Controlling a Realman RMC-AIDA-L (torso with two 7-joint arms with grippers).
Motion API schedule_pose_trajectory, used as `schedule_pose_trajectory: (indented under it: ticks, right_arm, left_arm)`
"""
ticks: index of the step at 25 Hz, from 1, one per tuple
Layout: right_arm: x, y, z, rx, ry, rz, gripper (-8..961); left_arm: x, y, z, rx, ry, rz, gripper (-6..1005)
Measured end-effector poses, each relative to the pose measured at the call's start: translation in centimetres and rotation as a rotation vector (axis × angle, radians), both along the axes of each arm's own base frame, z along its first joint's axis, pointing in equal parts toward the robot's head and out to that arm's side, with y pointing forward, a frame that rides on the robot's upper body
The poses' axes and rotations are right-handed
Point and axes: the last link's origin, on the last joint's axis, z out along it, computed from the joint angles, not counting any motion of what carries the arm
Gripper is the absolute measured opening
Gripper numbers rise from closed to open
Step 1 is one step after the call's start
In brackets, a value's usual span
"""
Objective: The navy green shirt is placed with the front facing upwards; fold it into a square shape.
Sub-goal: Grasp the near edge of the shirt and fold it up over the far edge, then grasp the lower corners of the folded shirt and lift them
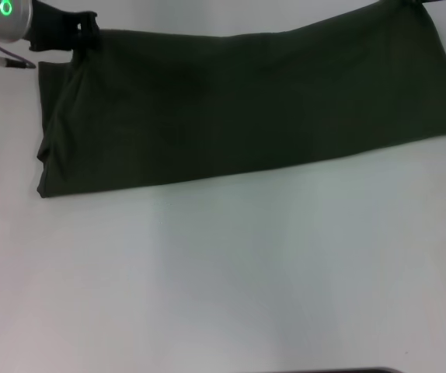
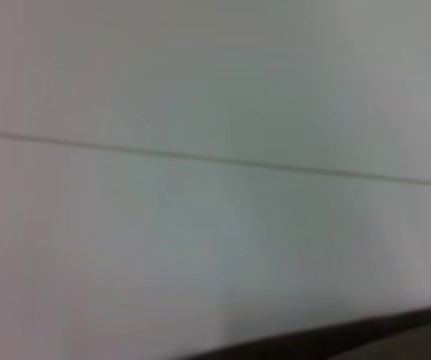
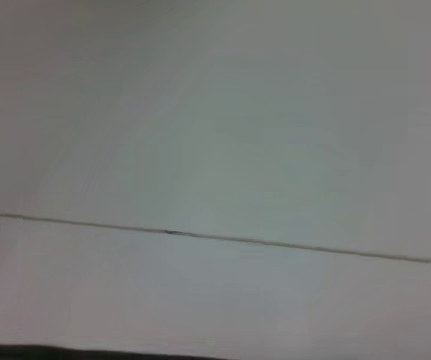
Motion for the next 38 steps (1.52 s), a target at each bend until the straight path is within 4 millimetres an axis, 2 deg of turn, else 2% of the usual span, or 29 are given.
schedule_pose_trajectory:
  ticks: [5, 7, 15, 16, 18, 22, 25, 29, 32, 35, 38]
  right_arm:
    - [0.0, 0.2, 0.6, -0.015, -0.046, 0.001, 49]
    - [-0.2, 0.3, 0.9, -0.021, -0.053, 0.001, 248]
    - [-0.4, 0.3, 4.2, 0.002, 0.01, -0.021, 578]
    - [-0.5, 0.2, 4.6, 0.001, 0.034, -0.019, 620]
    - [-0.6, -0.2, 5.6, -0.001, 0.086, -0.012, 704]
    - [-0.5, -1.4, 6.7, -0.022, 0.186, 0.019, 783]
    - [0.0, -3.0, 6.9, -0.065, 0.264, 0.051, 841]
    - [1.2, -6.8, 6.9, -0.118, 0.417, 0.163, 920]
    - [2.6, -10.3, 6.6, -0.12, 0.473, 0.282, 919]
    - [4.7, -13.8, 6.1, -0.079, 0.452, 0.375, 919]
    - [6.4, -16.2, 5.7, -0.012, 0.438, 0.404, 919]
  left_arm:
    - [0.2, -0.5, 0.1, 0.003, -0.008, -0.003, 111]
    - [0.3, -0.5, 0.3, 0.014, -0.012, -0.007, 186]
    - [-0.3, -0.9, 2.6, 0.095, -0.03, -0.011, 511]
    - [-0.7, -1.4, 4.0, 0.13, -0.086, 0.0, 555]
    - [-1.0, -1.7, 4.6, 0.139, -0.114, 0.005, 638]
    - [-1.6, -2.6, 6.0, 0.141, -0.173, 0.008, 778]
    - [-1.9, -3.5, 6.3, 0.116, -0.219, -0.008, 827]
    - [-2.1, -5.0, 6.2, 0.064, -0.303, -0.074, 892]
    - [-2.1, -6.4, 5.8, 0.005, -0.364, -0.127, 908]
    - [-2.5, -7.4, 5.5, -0.037, -0.383, -0.134, 908]
    - [-3.3, -8.0, 5.0, -0.062, -0.381, -0.133, 907]
